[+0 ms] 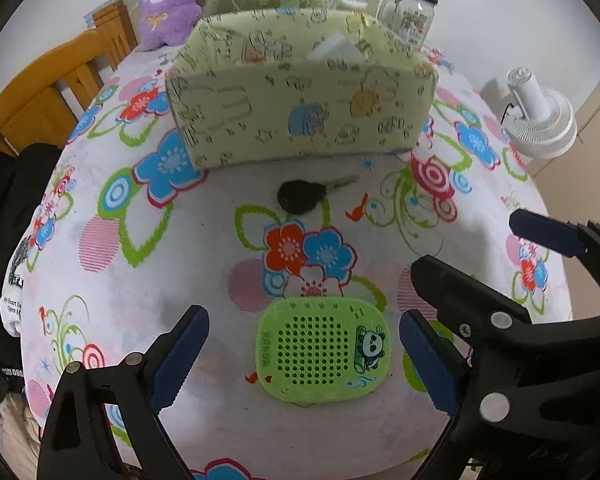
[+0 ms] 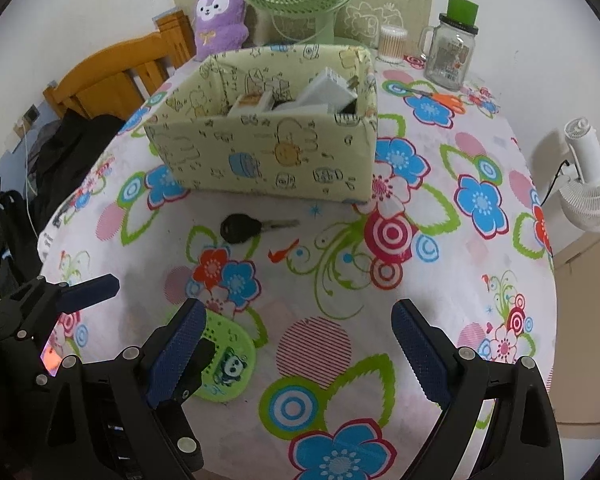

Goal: Organize rigid objects

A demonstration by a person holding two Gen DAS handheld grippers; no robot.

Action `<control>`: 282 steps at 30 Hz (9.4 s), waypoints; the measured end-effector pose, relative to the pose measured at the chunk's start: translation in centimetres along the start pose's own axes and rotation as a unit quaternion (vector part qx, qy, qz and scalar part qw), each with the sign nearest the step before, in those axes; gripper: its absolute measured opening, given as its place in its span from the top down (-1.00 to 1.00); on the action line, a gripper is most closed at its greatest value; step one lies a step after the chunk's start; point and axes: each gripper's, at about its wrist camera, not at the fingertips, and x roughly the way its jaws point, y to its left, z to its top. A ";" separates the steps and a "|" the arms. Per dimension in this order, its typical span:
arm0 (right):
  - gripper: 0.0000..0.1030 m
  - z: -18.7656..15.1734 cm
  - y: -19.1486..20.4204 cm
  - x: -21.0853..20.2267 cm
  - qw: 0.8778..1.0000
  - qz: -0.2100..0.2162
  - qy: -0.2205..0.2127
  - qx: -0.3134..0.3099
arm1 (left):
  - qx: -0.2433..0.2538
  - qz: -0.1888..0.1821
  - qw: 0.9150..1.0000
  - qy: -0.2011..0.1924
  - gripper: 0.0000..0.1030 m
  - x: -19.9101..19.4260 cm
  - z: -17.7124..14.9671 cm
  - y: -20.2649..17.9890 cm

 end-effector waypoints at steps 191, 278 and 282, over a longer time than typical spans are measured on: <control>-0.12 16.0 0.0 -0.3 0.994 -0.065 -0.050 0.066 | 0.064 0.036 0.994 -0.078 -0.84 -2.6 16.6 3.0; -0.62 17.4 -0.4 1.2 0.994 -0.050 -0.047 0.087 | 0.068 0.018 0.996 -0.055 -0.99 -2.9 17.3 4.0; -0.66 16.6 0.0 -0.3 0.993 -0.059 -0.054 0.091 | 0.075 0.012 0.995 -0.059 -0.99 -4.1 16.5 4.1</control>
